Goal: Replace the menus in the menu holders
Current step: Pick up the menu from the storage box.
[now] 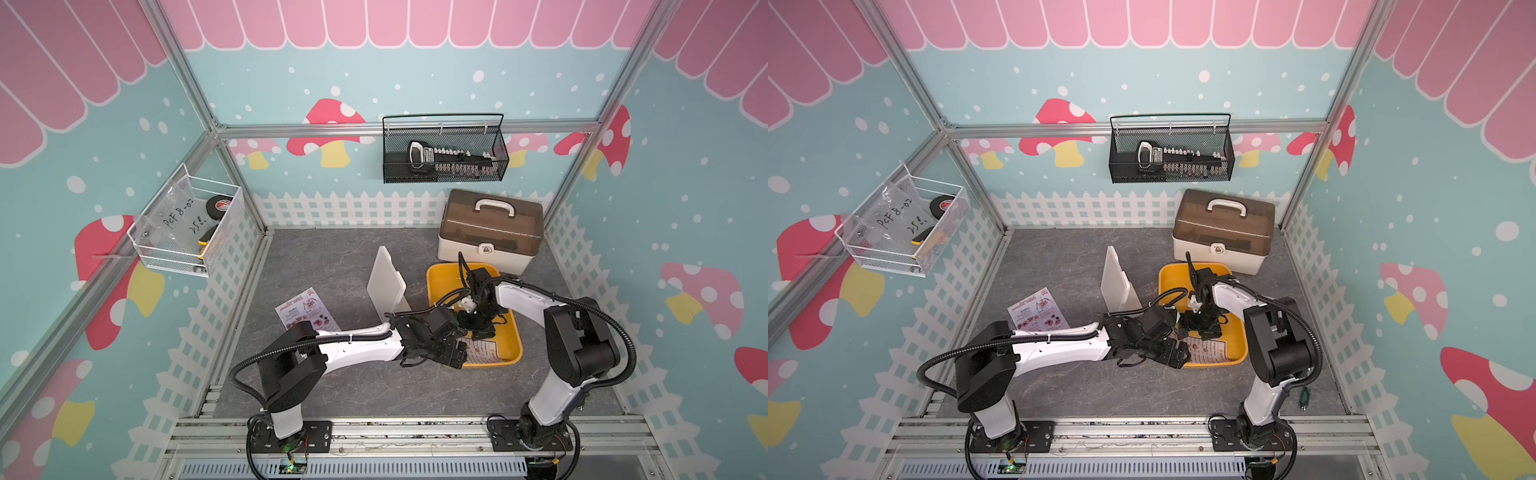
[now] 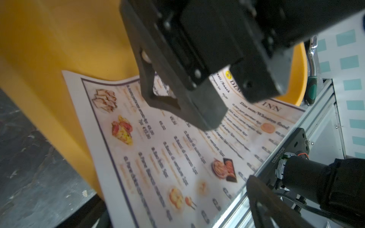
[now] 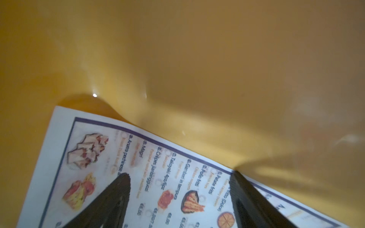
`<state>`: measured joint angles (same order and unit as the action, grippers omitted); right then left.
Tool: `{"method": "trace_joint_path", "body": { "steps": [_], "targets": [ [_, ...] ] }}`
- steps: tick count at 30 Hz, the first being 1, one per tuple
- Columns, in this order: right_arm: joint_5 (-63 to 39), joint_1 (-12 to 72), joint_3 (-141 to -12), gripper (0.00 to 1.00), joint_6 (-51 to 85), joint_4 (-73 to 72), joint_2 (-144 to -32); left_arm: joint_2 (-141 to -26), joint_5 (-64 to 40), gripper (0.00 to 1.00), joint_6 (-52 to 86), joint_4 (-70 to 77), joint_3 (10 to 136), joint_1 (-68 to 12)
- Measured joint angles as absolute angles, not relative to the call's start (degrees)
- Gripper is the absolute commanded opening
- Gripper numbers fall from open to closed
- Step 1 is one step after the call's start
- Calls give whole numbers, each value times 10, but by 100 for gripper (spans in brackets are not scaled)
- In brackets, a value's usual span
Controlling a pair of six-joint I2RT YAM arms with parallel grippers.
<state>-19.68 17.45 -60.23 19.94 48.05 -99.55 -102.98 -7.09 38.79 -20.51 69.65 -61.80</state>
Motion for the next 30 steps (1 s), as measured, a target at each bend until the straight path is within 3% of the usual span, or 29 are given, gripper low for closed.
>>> {"method": "trace_joint_path", "body": {
  "steps": [10,22,30],
  "targets": [
    [-216,181,-592,82,217,496,-988,-1018,-69,94,388,-206,696,-602],
    [-213,181,-590,82,224,495,-987,-979,-89,75,407,-225,697,-594],
    [-212,181,-590,81,224,495,-987,-950,-101,74,429,-246,710,-597]
  ]
}}
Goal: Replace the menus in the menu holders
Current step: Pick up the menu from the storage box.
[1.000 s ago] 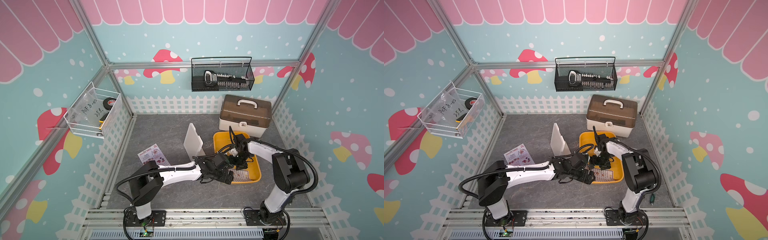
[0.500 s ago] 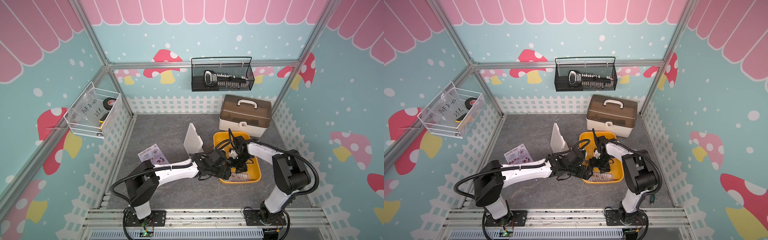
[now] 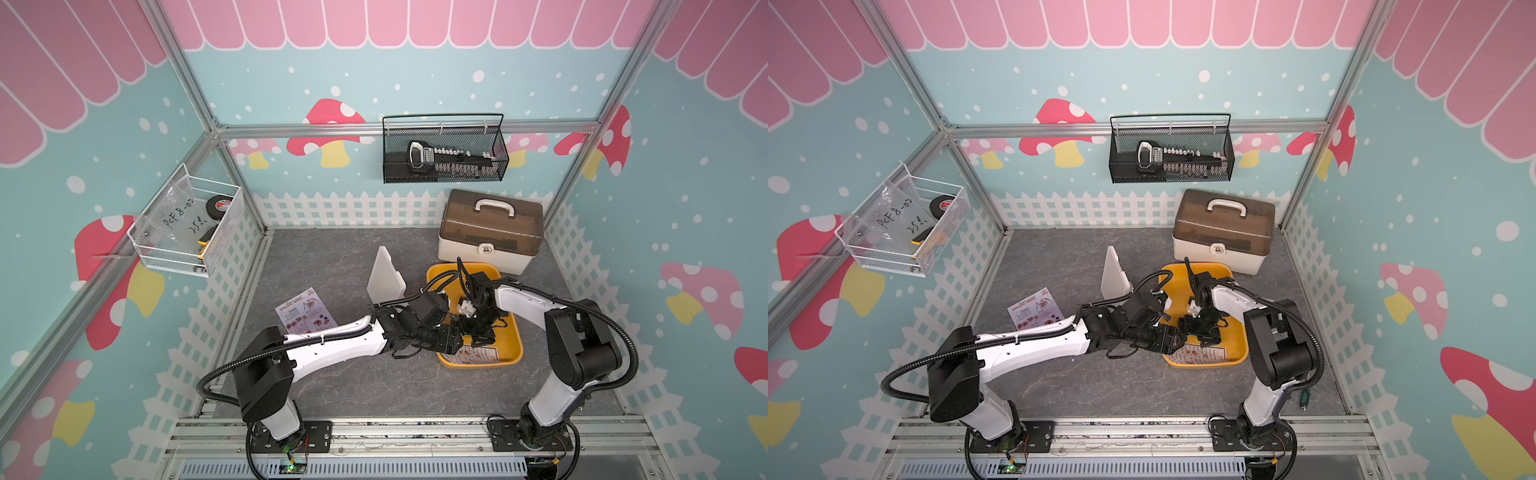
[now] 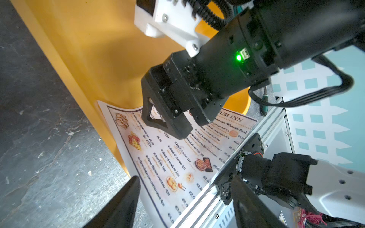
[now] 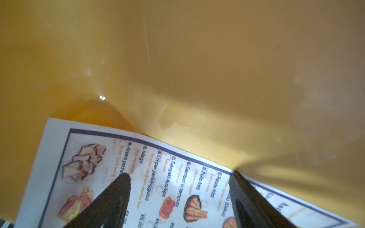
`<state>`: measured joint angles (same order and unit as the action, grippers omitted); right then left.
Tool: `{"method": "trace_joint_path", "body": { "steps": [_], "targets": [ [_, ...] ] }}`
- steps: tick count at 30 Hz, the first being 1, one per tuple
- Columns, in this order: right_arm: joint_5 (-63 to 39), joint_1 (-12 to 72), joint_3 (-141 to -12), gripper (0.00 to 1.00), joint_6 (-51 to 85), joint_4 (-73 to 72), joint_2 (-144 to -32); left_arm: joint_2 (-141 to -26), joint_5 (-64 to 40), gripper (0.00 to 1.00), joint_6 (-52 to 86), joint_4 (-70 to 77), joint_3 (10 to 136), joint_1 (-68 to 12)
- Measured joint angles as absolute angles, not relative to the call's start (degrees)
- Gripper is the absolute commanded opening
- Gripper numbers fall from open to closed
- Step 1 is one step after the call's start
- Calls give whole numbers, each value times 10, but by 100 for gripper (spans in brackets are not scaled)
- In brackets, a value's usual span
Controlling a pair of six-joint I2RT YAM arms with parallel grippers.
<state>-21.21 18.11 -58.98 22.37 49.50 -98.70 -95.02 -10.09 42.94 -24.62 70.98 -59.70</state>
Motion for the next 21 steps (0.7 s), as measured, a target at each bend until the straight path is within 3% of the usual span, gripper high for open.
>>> {"method": "trace_joint_path", "body": {
  "steps": [8,21],
  "targets": [
    [-211,181,-589,81,223,494,-987,-950,-83,76,439,-293,710,-604],
    [-210,181,-586,81,223,489,-986,-964,-101,53,463,-292,707,-617]
  ]
}}
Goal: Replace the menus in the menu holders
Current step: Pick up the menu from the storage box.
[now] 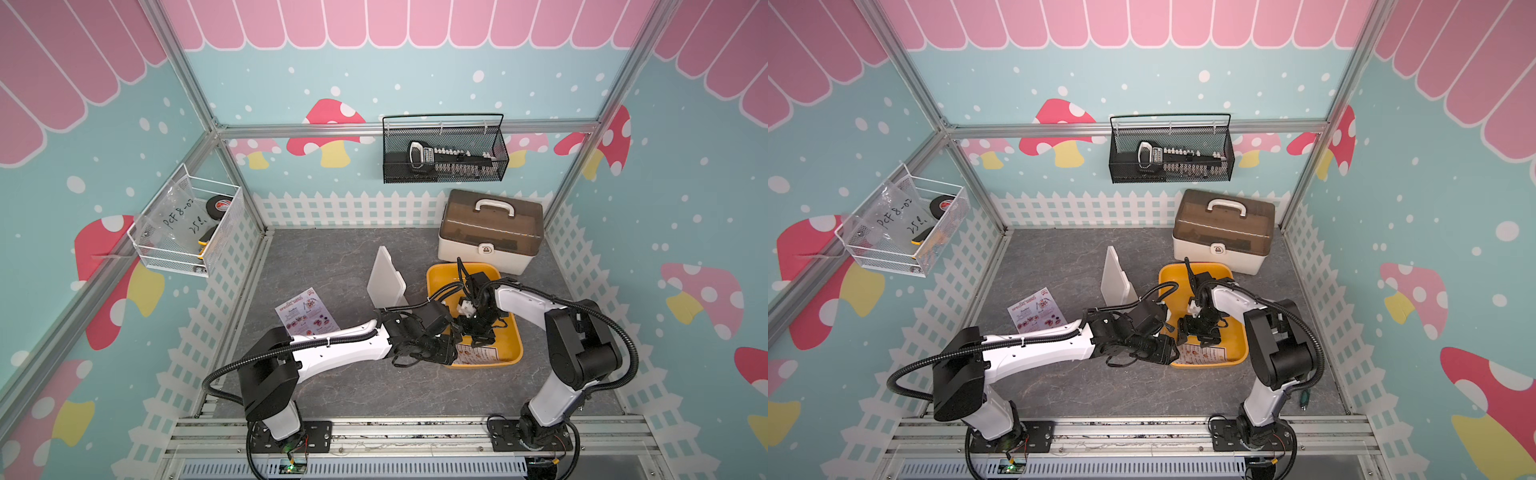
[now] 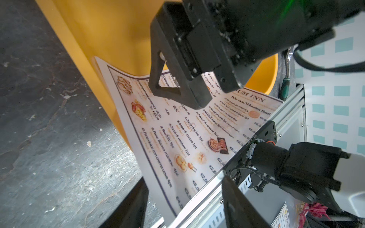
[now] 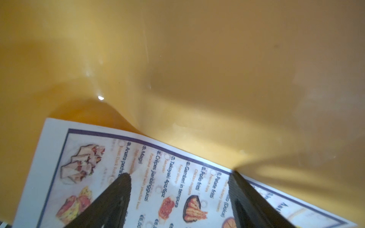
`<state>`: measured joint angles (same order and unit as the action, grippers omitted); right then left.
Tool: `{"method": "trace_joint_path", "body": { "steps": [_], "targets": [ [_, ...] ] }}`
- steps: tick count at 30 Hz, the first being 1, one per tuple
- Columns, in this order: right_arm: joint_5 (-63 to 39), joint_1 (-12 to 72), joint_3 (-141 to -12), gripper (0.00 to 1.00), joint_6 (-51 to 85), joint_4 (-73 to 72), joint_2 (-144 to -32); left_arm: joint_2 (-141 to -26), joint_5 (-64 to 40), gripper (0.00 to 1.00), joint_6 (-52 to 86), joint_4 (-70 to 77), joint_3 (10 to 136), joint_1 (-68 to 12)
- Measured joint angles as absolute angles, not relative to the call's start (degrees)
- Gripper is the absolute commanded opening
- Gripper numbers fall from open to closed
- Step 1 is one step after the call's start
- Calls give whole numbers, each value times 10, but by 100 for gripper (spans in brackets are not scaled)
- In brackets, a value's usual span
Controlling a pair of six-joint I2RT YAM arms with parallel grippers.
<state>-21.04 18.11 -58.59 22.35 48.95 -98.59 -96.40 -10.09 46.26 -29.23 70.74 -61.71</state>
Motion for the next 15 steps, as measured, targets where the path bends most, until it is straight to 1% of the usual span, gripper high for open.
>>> {"method": "trace_joint_path", "body": {
  "steps": [8,10,15],
  "targets": [
    [-210,181,-585,80,223,488,-985,-967,-96,40,482,-279,704,-616],
    [-210,181,-585,80,223,488,-985,-967,-94,39,487,-277,700,-616],
    [-210,181,-582,80,223,486,-983,-969,-85,39,494,-276,696,-615]
  ]
}}
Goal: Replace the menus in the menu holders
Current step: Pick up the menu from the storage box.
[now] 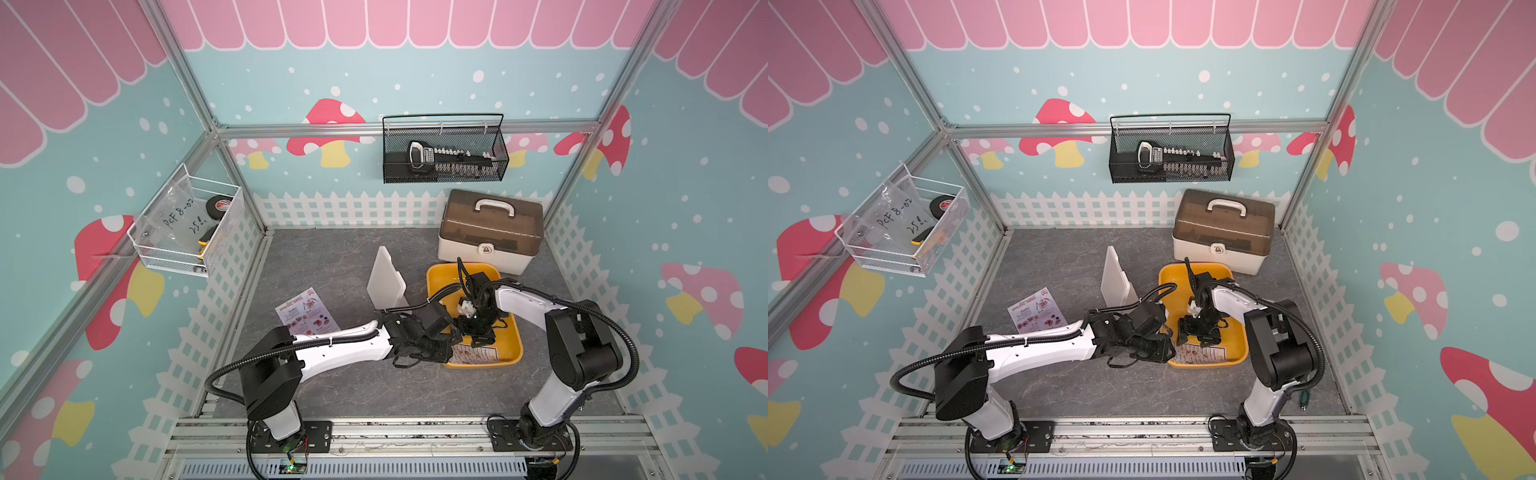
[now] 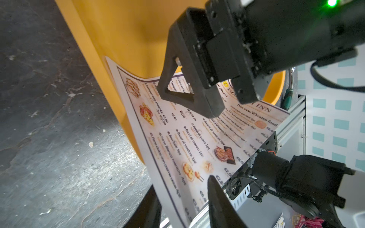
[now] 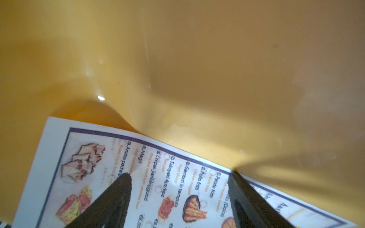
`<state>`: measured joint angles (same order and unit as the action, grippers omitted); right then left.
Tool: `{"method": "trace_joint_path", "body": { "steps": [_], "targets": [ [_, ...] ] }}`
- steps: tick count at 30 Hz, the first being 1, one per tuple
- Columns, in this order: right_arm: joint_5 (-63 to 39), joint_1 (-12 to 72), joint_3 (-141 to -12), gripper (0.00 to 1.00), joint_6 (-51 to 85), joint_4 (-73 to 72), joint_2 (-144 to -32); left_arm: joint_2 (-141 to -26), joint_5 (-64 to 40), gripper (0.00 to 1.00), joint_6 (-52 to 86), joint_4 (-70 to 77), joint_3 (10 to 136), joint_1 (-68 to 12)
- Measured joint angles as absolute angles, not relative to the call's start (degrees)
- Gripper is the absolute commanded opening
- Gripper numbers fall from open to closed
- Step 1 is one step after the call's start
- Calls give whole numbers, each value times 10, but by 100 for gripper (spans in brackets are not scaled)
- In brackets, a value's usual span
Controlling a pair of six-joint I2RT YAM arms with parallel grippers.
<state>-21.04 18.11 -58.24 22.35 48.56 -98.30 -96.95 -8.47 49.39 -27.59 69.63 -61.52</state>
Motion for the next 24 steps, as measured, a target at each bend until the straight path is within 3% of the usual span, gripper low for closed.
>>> {"method": "trace_joint_path", "body": {
  "steps": [10,14,24],
  "targets": [
    [-210,181,-578,80,223,481,-980,-972,-68,19,504,-276,692,-609],
    [-210,181,-578,80,224,481,-979,-972,-65,6,506,-276,692,-608],
    [-170,179,-585,90,243,480,-952,-965,-63,4,512,-274,689,-596]
  ]
}}
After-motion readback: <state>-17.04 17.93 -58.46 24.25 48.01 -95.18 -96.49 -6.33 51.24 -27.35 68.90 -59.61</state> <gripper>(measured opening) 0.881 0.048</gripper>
